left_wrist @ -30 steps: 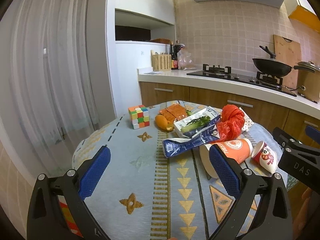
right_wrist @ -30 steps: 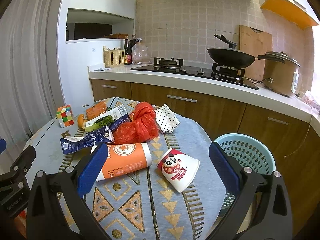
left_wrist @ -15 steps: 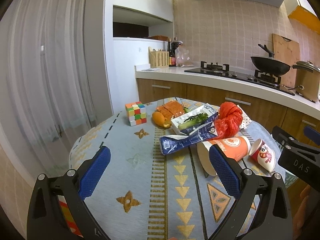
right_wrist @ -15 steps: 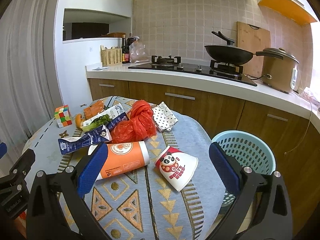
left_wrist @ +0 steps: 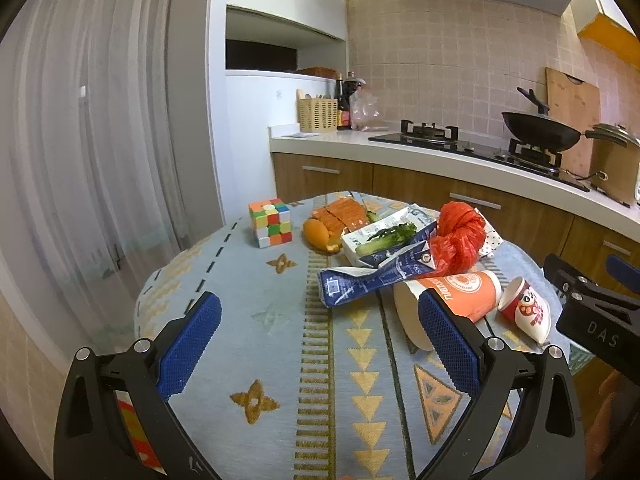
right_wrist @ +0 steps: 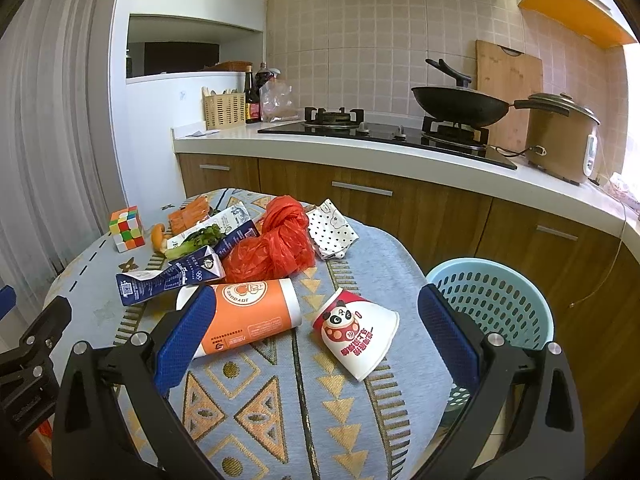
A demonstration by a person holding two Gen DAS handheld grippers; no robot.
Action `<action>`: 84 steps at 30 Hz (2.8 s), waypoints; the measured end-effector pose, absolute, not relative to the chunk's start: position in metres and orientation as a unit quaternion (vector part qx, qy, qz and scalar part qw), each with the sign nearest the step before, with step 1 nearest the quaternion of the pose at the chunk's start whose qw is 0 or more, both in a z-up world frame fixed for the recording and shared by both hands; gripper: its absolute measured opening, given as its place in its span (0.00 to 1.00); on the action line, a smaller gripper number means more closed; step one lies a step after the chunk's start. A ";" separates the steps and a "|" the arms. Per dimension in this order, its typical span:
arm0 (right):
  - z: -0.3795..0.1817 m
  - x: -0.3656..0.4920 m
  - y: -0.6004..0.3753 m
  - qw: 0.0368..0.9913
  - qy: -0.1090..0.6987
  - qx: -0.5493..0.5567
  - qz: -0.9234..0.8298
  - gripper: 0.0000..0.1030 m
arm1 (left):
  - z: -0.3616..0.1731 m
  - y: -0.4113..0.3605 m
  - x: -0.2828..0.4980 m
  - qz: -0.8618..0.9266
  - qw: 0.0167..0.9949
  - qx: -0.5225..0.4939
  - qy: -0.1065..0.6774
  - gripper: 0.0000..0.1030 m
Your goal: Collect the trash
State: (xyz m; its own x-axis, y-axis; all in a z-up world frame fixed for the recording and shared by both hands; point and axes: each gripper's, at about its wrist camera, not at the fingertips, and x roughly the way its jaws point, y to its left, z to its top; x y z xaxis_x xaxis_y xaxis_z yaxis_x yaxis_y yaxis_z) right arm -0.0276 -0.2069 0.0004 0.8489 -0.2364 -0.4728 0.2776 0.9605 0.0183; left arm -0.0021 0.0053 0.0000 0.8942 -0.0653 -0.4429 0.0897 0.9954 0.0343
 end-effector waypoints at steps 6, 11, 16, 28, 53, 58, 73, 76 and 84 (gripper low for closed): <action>0.004 -0.030 -0.211 0.960 0.237 0.048 -0.140 0.93 | 0.000 0.007 -0.005 -0.039 0.974 0.020 0.222 0.93; 0.004 -0.031 -0.212 0.960 0.238 0.048 -0.137 0.93 | -0.002 0.004 -0.004 -0.041 0.973 0.025 0.226 0.93; 0.000 -0.029 -0.212 0.958 0.246 0.053 -0.136 0.93 | -0.004 0.002 -0.004 -0.045 0.972 0.028 0.227 0.93; -0.005 -0.018 -0.219 0.958 0.248 0.032 -0.140 0.72 | -0.015 0.004 0.031 -0.088 0.964 0.097 0.230 0.93; -0.073 0.016 -0.284 0.929 0.344 0.110 -0.081 0.65 | -0.069 -0.044 0.139 -0.172 0.913 0.218 0.301 0.60; -0.078 0.024 -0.278 0.925 0.354 0.114 -0.073 0.73 | -0.066 -0.046 0.138 -0.178 0.913 0.203 0.306 0.49; -0.084 0.062 -0.287 0.900 0.392 0.181 -0.061 0.81 | -0.050 -0.037 0.127 -0.222 0.915 0.115 0.316 0.38; -0.085 0.068 -0.291 0.897 0.395 0.182 -0.074 0.77 | -0.049 -0.037 0.127 -0.220 0.916 0.108 0.318 0.38; -0.089 0.064 -0.296 0.899 0.416 0.133 -0.037 0.77 | -0.042 -0.034 0.120 -0.225 0.917 0.096 0.315 0.38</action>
State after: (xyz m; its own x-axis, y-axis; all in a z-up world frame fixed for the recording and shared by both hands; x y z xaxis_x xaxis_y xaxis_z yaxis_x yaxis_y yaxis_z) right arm 0.0636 -0.2965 -0.0888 0.6505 0.0441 -0.7583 0.1766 0.9622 0.2075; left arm 0.1203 -0.0342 -0.0416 0.7003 -0.3513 -0.6214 0.4728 0.8804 0.0352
